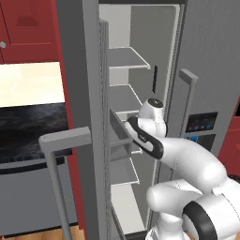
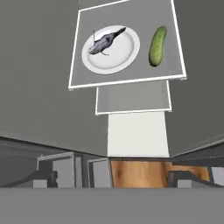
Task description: Retrieve the fish from the fridge and place it on the cutting board.
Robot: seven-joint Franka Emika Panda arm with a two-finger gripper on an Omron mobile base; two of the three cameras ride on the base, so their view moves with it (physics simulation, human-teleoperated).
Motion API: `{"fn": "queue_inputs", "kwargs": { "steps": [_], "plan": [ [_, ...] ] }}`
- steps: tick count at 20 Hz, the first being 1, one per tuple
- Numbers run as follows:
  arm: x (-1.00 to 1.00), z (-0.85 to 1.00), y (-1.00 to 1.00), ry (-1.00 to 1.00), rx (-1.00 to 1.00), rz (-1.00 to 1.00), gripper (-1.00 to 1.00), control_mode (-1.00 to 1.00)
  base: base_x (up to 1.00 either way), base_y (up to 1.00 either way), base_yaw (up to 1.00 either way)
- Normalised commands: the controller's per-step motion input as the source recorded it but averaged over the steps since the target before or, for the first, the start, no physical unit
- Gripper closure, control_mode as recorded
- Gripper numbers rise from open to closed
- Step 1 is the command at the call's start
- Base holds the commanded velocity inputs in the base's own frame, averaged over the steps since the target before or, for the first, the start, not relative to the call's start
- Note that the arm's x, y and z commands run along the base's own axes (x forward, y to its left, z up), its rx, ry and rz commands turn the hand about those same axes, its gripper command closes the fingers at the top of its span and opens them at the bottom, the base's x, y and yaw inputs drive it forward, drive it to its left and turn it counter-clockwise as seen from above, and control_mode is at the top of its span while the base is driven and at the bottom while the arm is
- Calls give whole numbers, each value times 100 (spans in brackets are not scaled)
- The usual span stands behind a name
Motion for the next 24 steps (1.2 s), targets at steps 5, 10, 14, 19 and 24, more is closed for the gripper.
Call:
{"fn": "queue_inputs", "kwargs": {
  "steps": [5,10,14,19,24],
  "plan": [
    [19,-48,17,-12,13,0,-100,-100,0,0,0],
    [15,-34,15,-15,9,0,-100,-100,0,0,0],
    [23,0,3,-2,0,-3,-100,-100,0,0,0],
    [35,0,5,0,0,-3,-100,-100,0,0,0],
    [50,0,16,9,0,-7,-100,-100,0,0,0]
  ]
}}
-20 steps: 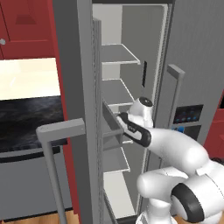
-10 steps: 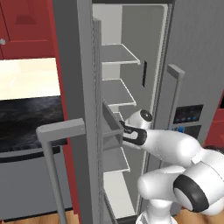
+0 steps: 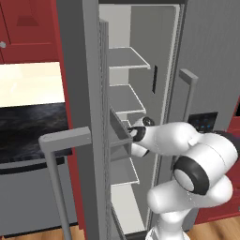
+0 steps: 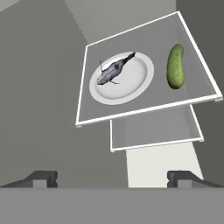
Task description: Retrieve the fish from the fridge and place it on the cutting board.
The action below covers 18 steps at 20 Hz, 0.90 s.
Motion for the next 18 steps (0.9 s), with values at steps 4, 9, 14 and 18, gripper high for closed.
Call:
{"fn": "queue_inputs", "kwargs": {
  "steps": [4,9,14,18],
  "plan": [
    [47,0,20,4,0,-6,-100,-100,0,0,0],
    [39,0,13,0,0,-2,-100,-100,0,0,0],
    [36,-11,16,0,-2,-1,-100,-100,0,0,0],
    [36,-36,23,0,-7,0,-100,-100,0,0,0]
  ]
}}
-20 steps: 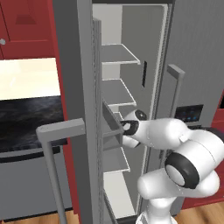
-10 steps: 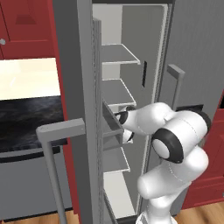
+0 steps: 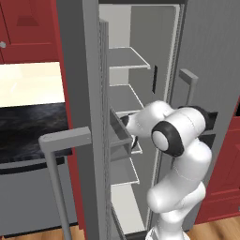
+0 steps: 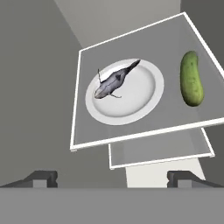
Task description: Retrieve the fish from the fridge and place it on the cutting board.
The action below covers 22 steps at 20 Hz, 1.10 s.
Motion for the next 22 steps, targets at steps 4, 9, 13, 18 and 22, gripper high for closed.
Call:
{"fn": "queue_inputs", "kwargs": {
  "steps": [4,9,13,18,22],
  "plan": [
    [23,-59,19,0,-10,0,-100,-100,0,0,0],
    [31,-31,16,0,-1,0,-100,-100,0,0,0],
    [33,0,9,2,0,-5,-100,-100,0,0,0],
    [7,45,0,-3,5,-7,-100,-100,0,0,0],
    [18,56,0,-5,6,-10,-100,-100,0,0,0]
  ]
}}
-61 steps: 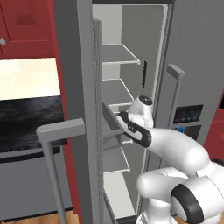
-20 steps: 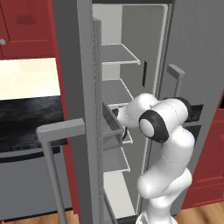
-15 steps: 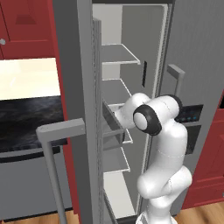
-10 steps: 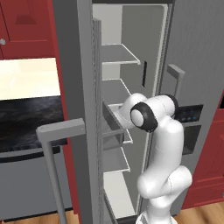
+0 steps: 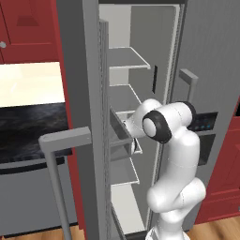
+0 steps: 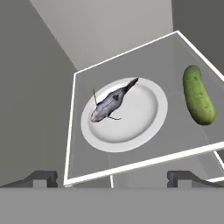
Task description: Retrieve the fish from the fridge and place it on the cutting board.
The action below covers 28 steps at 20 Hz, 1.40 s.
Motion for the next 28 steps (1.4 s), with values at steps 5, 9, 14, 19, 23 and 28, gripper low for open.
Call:
{"fn": "queue_inputs", "kwargs": {
  "steps": [5,9,14,19,23,28],
  "plan": [
    [37,14,1,4,0,-4,-100,-100,0,0,0],
    [53,-2,6,4,0,0,-100,-100,0,0,0],
    [52,-36,24,7,-3,0,-100,-100,0,0,0],
    [22,-99,44,9,-16,0,-100,-100,0,0,0],
    [14,-100,47,5,-15,0,-100,-100,0,0,0],
    [31,-16,29,0,0,-3,-100,-100,0,0,0]
  ]
}}
